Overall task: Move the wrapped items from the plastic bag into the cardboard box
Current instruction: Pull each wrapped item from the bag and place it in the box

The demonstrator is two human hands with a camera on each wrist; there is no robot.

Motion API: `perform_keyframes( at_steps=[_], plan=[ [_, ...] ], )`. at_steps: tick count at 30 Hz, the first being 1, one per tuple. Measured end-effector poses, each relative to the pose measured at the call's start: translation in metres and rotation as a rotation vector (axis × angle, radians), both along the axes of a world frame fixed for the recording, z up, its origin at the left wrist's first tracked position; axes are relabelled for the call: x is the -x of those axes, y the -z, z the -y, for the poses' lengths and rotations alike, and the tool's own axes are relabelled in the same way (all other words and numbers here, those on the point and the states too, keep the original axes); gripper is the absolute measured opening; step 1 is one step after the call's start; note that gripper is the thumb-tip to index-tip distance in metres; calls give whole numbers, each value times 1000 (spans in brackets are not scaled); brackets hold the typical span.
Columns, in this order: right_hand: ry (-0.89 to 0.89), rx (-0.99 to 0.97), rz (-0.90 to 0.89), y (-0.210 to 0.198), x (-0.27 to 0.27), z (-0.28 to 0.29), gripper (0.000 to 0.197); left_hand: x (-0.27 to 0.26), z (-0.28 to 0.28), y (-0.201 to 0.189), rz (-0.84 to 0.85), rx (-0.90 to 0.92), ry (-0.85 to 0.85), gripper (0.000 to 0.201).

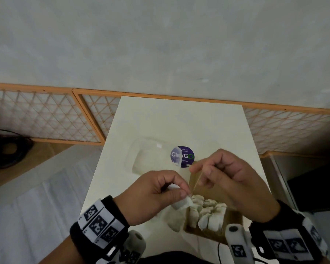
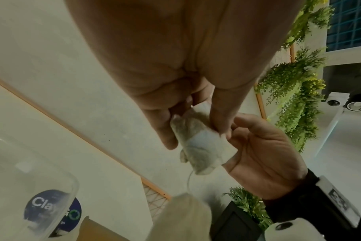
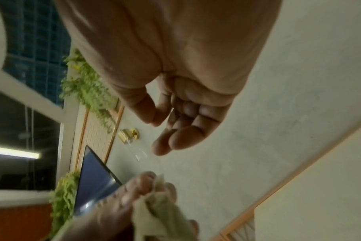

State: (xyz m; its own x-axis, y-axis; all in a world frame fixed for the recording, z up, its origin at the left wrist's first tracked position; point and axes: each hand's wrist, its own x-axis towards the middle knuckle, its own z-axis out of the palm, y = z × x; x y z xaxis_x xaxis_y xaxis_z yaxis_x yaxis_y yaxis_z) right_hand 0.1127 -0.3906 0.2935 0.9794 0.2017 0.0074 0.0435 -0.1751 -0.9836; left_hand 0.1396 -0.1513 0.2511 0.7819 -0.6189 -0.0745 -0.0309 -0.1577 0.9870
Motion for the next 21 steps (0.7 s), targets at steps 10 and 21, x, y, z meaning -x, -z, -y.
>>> perform_keyframes(
  at_steps=[10, 21],
  plan=[
    [77, -254, -14, -18, -15, 3, 19, -5, 3, 10, -111, 90, -120, 16],
    [66, -165, 32, -23, -22, -4, 21, -17, -12, 66, -135, -283, -170, 10]
  ],
)
